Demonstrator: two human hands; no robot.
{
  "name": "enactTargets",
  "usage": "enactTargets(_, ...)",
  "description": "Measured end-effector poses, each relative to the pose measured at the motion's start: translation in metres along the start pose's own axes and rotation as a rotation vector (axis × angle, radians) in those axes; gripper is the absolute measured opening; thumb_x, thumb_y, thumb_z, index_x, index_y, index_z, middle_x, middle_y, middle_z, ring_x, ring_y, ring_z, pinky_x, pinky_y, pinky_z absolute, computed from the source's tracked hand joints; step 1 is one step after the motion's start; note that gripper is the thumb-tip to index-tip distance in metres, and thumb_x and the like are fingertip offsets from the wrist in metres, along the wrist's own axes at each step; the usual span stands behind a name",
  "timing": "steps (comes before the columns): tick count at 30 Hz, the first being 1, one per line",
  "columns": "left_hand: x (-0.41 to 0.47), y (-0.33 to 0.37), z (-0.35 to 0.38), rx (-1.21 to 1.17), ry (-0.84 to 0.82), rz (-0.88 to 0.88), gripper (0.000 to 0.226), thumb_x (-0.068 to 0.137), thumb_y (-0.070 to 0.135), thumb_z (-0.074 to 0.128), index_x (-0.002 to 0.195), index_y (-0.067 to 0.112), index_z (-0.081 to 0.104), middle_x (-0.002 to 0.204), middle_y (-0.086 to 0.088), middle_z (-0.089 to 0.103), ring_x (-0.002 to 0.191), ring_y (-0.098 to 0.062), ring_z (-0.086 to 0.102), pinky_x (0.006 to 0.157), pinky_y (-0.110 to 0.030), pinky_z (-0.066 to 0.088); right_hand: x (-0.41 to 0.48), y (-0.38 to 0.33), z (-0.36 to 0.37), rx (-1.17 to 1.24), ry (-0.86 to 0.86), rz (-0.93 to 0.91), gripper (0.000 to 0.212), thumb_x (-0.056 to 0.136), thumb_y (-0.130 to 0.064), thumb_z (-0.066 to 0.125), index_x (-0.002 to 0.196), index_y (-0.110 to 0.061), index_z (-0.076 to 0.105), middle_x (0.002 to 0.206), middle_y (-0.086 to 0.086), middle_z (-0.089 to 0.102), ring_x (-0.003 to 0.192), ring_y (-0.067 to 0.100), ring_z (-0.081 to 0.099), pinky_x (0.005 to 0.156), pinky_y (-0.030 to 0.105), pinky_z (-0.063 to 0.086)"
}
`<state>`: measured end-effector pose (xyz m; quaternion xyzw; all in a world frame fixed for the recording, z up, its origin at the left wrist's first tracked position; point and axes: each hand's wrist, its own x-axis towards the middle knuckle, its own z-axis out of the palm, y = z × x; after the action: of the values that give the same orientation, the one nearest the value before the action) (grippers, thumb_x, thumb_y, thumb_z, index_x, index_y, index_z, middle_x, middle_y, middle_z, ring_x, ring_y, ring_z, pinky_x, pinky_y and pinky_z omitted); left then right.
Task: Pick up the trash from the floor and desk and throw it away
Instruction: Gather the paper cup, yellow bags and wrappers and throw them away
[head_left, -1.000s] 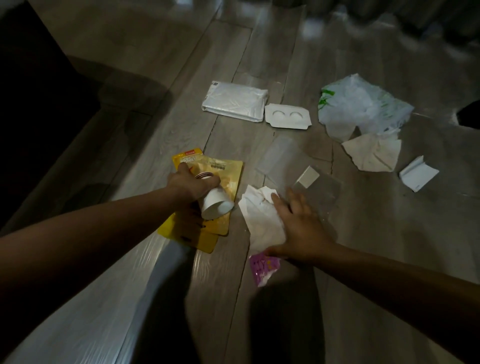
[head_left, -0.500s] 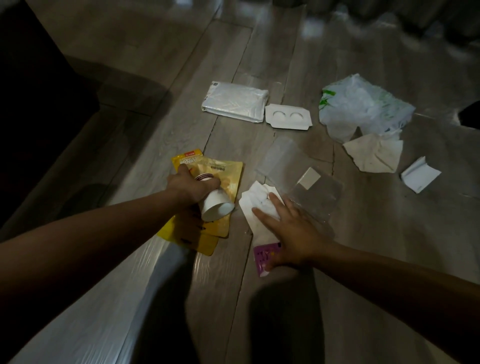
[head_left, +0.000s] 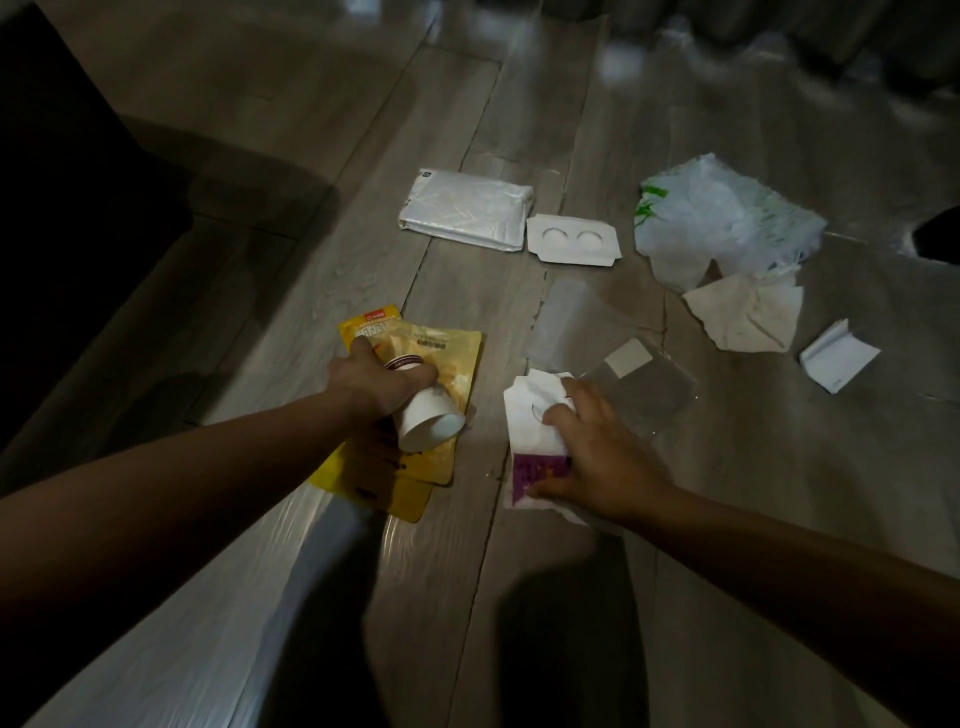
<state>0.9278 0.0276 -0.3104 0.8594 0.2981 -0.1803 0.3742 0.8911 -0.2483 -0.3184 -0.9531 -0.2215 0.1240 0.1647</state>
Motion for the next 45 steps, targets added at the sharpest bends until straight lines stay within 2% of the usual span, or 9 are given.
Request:
enactTargets(3,0.001,0.0,0.0,0.003,-0.003,-0.003,0.101,0.067,0.061,0.07,0.145,0.014,0.025,0.14,-0.017,0.037,0.124,-0.038,0.043,0.1,-0.045,0.044,0.0,0.005,-0.003,-0.064,0.06,-0.055,0.077,0.064,-0.067,0.069,0.125,-0.028,0.042,0.157,0.0,0.01,0.146,0.027,0.004,0.111,0.051,0.025)
enactTargets(7,0.002,-0.001,0.0,0.001,0.0,0.002,0.101,0.066,0.063,0.071,0.144,0.015,0.026,0.141,-0.018,0.036,0.124,-0.038,0.043,0.098,-0.045,0.044,0.013,0.022,-0.013,-0.086,0.093,0.102,0.089,0.06,-0.067,0.072,0.131,-0.024,0.039,0.159,0.002,0.003,0.146,0.031,-0.003,0.115,0.055,0.016)
enactTargets(11,0.002,-0.001,0.001,-0.008,0.003,-0.003,0.102,0.064,0.062,0.072,0.143,0.016,0.027,0.139,-0.018,0.037,0.123,-0.039,0.044,0.096,-0.047,0.045,0.036,0.041,-0.024,-0.013,-0.078,0.337,0.142,0.044,-0.072,0.079,0.149,-0.03,-0.008,0.158,0.001,-0.021,0.145,0.034,-0.016,0.116,0.059,0.009)
enactTargets(15,0.004,-0.003,0.002,-0.018,0.007,-0.005,0.101,0.063,0.062,0.073,0.142,0.016,0.03,0.138,-0.017,0.038,0.122,-0.038,0.044,0.095,-0.046,0.044,0.054,0.056,-0.031,-0.052,-0.221,0.355,0.158,0.035,-0.078,0.077,0.143,-0.034,-0.03,0.155,0.003,-0.032,0.142,0.037,-0.025,0.114,0.064,0.003)
enactTargets(22,0.006,-0.002,0.003,0.009,0.019,-0.013,0.102,0.065,0.062,0.072,0.144,0.016,0.028,0.141,-0.017,0.033,0.124,-0.038,0.042,0.096,-0.043,0.042,0.081,0.065,-0.038,-0.124,-0.416,0.348,0.158,0.027,-0.084,0.071,0.144,-0.038,-0.025,0.156,0.008,-0.026,0.142,0.042,-0.02,0.112,0.065,0.001)
enactTargets(31,0.002,0.001,0.002,0.009,0.013,-0.015,0.1,0.064,0.062,0.073,0.142,0.016,0.029,0.139,-0.017,0.035,0.123,-0.038,0.043,0.094,-0.042,0.042,0.084,0.072,-0.032,-0.126,-0.36,0.337,0.154,0.019,-0.089,0.066,0.144,-0.044,-0.013,0.158,0.003,-0.015,0.144,0.041,-0.011,0.109,0.066,0.009)
enactTargets(36,0.002,0.0,0.003,0.005,0.02,-0.016,0.1,0.064,0.062,0.072,0.143,0.018,0.029,0.138,-0.017,0.036,0.122,-0.037,0.044,0.093,-0.041,0.042,0.092,0.069,-0.038,-0.097,-0.301,0.382,0.167,0.008,-0.091,0.06,0.14,-0.041,-0.029,0.155,0.005,-0.029,0.144,0.041,-0.009,0.11,0.065,0.009)
enactTargets(42,0.001,0.001,0.004,0.006,0.038,-0.016,0.101,0.065,0.061,0.072,0.144,0.018,0.027,0.14,-0.017,0.032,0.125,-0.038,0.041,0.095,-0.041,0.04,0.099,0.066,-0.043,-0.103,-0.373,0.41,0.164,0.02,-0.083,0.073,0.144,-0.037,-0.024,0.157,0.01,-0.02,0.144,0.04,-0.014,0.111,0.064,0.007)
enactTargets(45,0.0,0.002,0.003,0.006,0.029,-0.022,0.102,0.066,0.06,0.072,0.145,0.018,0.024,0.141,-0.017,0.03,0.126,-0.038,0.039,0.097,-0.043,0.04,0.095,0.066,-0.043,-0.115,-0.34,0.394,0.156,0.028,-0.082,0.074,0.147,-0.036,-0.015,0.158,0.008,-0.013,0.144,0.04,-0.008,0.11,0.065,0.012)
